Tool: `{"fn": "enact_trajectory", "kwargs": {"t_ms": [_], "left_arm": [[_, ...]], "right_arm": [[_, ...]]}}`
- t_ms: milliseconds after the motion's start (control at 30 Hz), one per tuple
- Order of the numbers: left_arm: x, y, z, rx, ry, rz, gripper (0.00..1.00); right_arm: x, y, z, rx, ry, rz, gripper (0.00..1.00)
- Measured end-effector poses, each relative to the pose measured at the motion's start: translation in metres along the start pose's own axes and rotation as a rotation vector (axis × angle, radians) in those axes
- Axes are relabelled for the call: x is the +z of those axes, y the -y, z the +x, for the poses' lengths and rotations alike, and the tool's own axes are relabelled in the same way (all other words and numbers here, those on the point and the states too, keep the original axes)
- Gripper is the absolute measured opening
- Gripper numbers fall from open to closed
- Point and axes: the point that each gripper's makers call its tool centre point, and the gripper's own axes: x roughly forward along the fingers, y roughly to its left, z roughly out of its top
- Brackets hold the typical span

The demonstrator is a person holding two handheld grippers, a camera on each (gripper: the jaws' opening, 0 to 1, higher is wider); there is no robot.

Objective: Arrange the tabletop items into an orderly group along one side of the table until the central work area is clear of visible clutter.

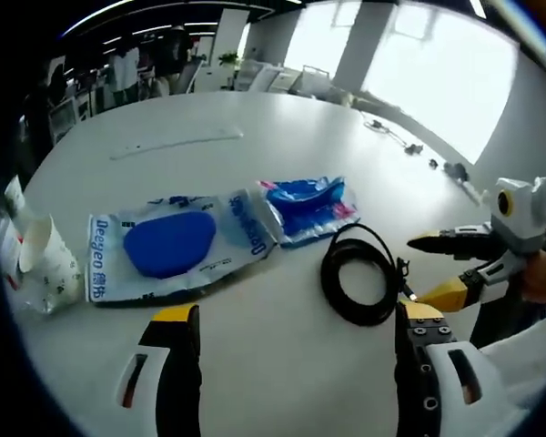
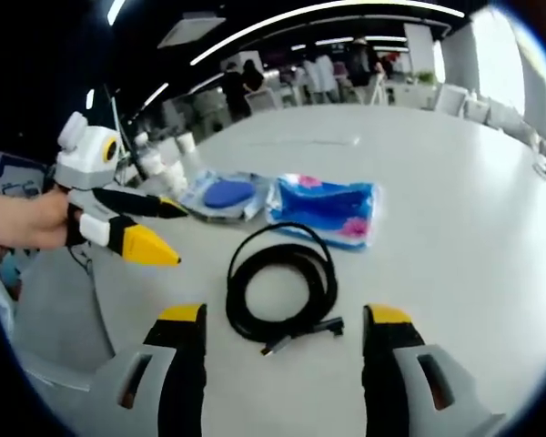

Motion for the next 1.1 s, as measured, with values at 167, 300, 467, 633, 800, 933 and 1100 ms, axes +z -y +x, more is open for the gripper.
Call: {"fn": "enact_trajectory", "kwargs": {"t_ms": [167, 300, 467, 633, 800, 933, 1100], "left_arm": [[-0.003, -0.001, -0.007, 0.000, 0.004, 0.007, 0.86], [-0.008, -0.004, -0.013, 0.003, 0.009, -0.004, 0.86], [-0.013, -0.008, -0.020, 0.006, 0.011, -0.006, 0.86], [-0.017, -0.013, -0.029, 0.016, 0.015, -0.013, 0.86], [-0.019, -0.017, -0.037, 0.025, 0.017, -0.015, 0.86], [-0.023, -0.022, -0.044, 0.031, 0.019, -0.015, 0.86], [-0.028, -0.029, -0.055, 0.041, 0.025, -0.024, 0.86]], "right_arm": [[-0.003, -0.003, -0.003, -0.006, -0.006, 0.002, 0.67], [-0.005, -0.004, -0.006, -0.012, -0.002, 0.011, 0.67], [-0.007, -0.008, -0.010, -0.016, -0.002, 0.007, 0.67], [-0.009, -0.009, -0.014, -0.023, -0.002, 0.007, 0.67], [-0.012, -0.011, -0.017, -0.030, -0.003, 0.010, 0.67], [-0.012, -0.013, -0.018, -0.032, 0.001, 0.012, 0.67], [-0.013, -0.019, -0.020, -0.035, 0.001, 0.008, 0.67]]}}
